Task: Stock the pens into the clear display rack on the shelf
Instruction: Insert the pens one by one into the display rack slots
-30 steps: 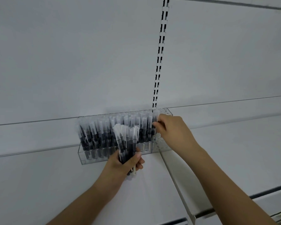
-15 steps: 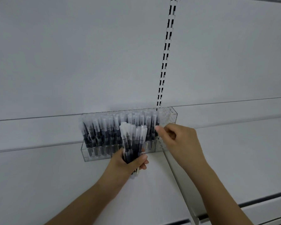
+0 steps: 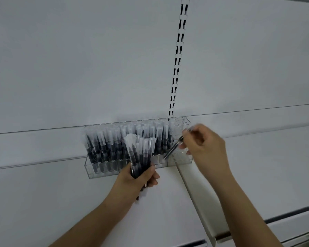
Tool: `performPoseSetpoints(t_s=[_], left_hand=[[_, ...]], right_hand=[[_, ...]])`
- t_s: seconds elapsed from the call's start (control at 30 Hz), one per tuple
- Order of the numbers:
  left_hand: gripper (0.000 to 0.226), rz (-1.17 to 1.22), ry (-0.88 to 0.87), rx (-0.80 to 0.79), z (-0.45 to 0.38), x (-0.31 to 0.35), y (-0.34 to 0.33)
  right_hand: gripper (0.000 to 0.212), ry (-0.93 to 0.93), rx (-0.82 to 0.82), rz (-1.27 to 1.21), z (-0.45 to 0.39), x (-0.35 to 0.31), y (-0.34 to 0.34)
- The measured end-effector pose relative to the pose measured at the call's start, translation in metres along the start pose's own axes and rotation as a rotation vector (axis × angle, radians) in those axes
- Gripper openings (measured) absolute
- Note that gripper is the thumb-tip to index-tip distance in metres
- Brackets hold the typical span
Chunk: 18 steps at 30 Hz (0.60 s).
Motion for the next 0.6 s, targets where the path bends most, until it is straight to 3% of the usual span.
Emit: performPoseSetpoints(t_s=[0.13,0.47,0.6], left_hand=[[0.018,0.01,-0.011,0.006,0.0,0.001,0.0],[0.014,0.013,-0.011,0.0,0.002,0.0,0.001],[0.019,0.011,-0.02,-0.021,0.002,0.001,0.0]], right_hand=[[0.012,0.062,0.049,0.06,-0.012,-0.01,0.016],[0.021,0.172,-0.322,0.584,-0.024,0.013,-0.028],[0.022,0.203,-0.262,0.631,-0.023,0.019,-0.032]])
Point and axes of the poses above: each hand's wrist, its own z-axis away from the middle knuckle, its own y-axis out of the back of the hand, x = y × z, the point moved 4 cm from there along -z, towards the middle knuckle, and after that the axes turned 9 degrees about -x, right-handed, at the moved point
